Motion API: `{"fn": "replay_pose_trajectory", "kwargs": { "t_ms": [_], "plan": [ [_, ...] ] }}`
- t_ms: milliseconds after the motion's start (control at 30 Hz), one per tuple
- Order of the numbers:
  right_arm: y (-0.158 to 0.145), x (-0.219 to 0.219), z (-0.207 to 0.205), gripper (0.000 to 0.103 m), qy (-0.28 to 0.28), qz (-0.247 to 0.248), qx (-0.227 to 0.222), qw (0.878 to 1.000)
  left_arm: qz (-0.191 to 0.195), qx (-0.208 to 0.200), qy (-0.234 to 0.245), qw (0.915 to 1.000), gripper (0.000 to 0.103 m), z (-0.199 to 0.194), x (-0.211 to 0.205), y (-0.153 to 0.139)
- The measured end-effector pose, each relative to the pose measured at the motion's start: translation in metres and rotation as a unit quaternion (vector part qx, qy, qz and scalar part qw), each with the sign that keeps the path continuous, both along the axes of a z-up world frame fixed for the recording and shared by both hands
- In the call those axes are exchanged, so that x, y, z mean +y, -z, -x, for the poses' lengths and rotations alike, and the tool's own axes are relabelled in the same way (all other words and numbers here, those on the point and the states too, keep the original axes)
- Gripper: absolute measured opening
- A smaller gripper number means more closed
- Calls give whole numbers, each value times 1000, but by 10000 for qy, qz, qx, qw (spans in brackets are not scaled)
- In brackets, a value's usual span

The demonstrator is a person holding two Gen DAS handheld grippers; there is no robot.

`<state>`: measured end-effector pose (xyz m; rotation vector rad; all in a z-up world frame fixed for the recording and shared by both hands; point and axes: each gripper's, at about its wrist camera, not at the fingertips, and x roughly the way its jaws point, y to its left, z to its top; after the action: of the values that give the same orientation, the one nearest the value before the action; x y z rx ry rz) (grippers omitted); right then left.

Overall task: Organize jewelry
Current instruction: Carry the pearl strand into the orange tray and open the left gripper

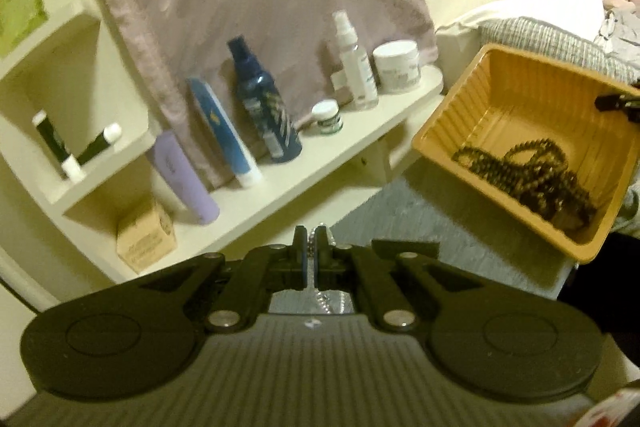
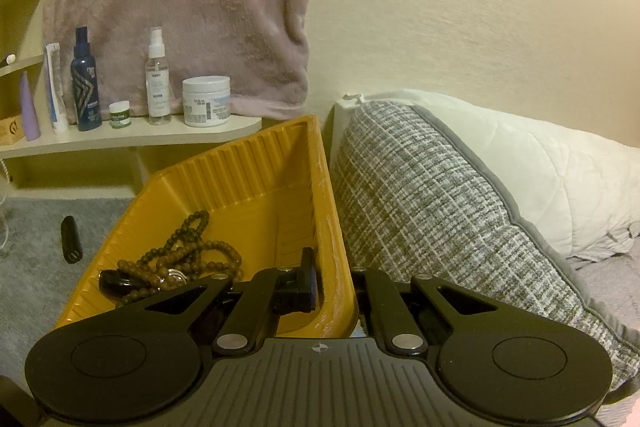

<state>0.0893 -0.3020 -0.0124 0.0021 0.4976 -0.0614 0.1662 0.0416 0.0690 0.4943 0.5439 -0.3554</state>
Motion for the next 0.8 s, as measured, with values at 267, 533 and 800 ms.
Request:
{"fn": "replay_pose_trajectory", "kwargs": {
  "t_ms": [267,533,800],
  "plan": [
    [0,-1,0,5,0,-31,-17,10000,188,-103,310,9993,2,0,-26,-20],
    [-2,0,1,5,12,-41,-32,10000,465,-175,793,9956,2,-2,-67,-37],
    [-2,0,1,5,18,-77,-18,10000,654,-118,1391,9881,2,0,-121,-40]
  ]
}}
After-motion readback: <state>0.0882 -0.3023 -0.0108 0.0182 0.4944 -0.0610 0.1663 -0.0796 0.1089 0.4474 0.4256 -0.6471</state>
